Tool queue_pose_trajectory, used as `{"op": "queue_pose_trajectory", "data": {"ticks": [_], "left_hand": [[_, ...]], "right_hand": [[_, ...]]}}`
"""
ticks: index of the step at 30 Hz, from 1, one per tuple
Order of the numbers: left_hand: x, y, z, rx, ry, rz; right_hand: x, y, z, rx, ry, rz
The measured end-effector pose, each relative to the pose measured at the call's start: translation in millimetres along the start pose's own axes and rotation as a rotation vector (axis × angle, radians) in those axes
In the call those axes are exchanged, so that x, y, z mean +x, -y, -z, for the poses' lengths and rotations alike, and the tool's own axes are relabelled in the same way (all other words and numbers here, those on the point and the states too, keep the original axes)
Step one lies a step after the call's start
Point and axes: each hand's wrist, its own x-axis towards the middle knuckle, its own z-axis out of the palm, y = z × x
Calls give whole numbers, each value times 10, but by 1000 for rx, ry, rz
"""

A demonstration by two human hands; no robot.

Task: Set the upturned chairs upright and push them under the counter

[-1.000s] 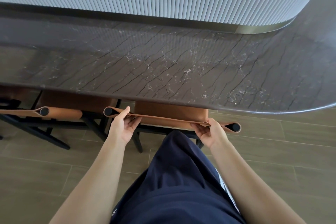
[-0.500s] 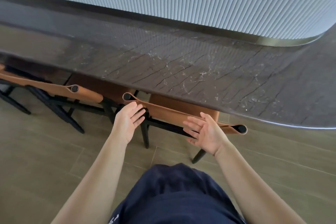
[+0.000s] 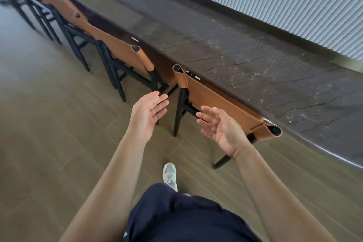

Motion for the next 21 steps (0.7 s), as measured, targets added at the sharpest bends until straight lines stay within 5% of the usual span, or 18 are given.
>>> {"op": "queue_pose_trajectory", "data": {"ticks": [21], "left_hand": [[329, -1120, 2198, -36, -87, -141]], "right_hand": [[477, -335, -2356, -26, 85, 59]]}}
